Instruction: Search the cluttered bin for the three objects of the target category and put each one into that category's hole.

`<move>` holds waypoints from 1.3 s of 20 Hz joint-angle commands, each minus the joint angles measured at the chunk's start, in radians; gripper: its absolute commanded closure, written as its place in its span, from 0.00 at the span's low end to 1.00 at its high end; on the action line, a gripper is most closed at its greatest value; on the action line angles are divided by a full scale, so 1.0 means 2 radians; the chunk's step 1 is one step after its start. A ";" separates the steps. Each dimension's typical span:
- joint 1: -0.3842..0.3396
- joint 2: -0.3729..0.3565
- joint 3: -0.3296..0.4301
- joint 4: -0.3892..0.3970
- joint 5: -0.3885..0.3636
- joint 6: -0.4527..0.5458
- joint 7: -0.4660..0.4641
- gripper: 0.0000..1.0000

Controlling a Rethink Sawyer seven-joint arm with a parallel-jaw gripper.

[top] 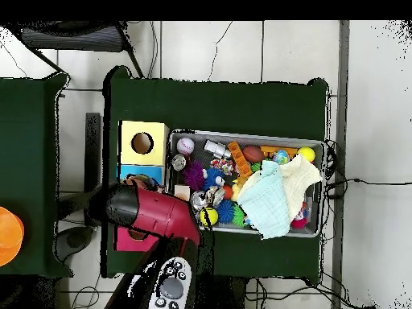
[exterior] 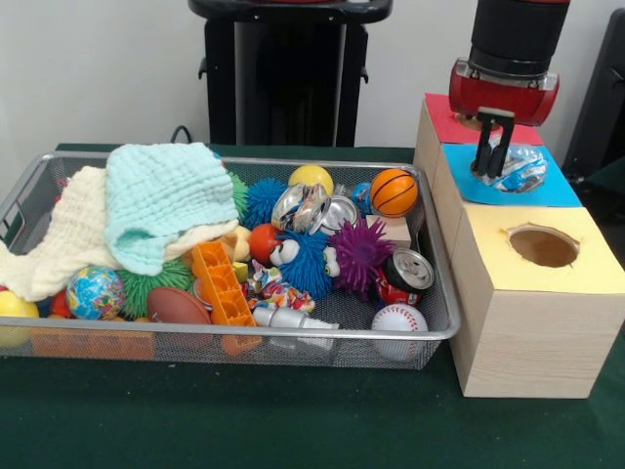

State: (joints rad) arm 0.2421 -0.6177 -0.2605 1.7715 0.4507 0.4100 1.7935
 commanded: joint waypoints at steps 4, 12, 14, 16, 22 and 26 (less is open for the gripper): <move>0.029 0.000 0.018 0.014 0.039 0.036 0.169 1.00; 0.054 -0.024 -0.016 0.011 0.036 0.080 0.181 1.00; 0.050 -0.022 -0.008 0.017 0.039 0.065 0.176 1.00; 0.044 -0.017 0.000 0.021 0.039 0.048 0.171 1.00; 0.032 -0.007 0.017 0.032 0.036 0.017 0.166 1.00; 0.028 0.004 0.019 0.023 0.035 0.003 0.166 1.00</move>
State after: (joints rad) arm 0.3367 -0.6492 -0.2920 1.7729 0.4812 0.4630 1.8860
